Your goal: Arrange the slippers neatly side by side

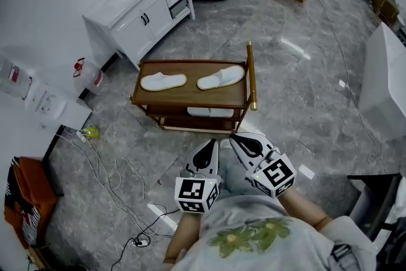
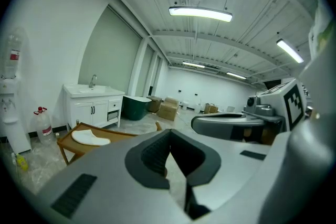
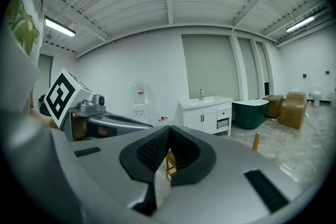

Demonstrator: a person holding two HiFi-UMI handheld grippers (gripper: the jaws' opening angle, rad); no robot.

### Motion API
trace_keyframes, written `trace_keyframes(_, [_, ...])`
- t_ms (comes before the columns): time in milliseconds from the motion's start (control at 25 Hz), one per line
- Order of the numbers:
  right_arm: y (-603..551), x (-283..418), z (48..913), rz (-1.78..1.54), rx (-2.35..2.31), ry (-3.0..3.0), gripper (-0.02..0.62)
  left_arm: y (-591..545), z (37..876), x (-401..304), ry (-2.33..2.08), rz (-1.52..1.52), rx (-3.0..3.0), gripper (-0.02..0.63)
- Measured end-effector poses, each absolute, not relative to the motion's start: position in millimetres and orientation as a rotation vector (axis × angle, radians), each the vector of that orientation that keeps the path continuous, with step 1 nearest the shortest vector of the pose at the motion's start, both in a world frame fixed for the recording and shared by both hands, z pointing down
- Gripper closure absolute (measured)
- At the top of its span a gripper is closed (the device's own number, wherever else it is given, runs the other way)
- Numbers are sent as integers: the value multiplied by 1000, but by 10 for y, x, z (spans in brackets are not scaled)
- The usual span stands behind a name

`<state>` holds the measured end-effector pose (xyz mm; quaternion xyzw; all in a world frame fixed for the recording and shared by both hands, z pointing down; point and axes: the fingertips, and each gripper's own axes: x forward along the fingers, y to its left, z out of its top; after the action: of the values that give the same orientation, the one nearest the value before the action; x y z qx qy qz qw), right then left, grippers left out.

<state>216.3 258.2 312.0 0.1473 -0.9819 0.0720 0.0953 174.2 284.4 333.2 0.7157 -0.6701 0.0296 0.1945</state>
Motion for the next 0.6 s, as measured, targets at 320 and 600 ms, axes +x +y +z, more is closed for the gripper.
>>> trace_keyframes(320, [2252, 1856, 3254, 229, 408, -2889, 589, 2538, 3428, 1411, -1891, 148, 1986, 591])
trace_keyframes(600, [1803, 1573, 3324, 228, 425, -2868, 589, 2186, 3462, 1040, -1930, 182, 1953, 591])
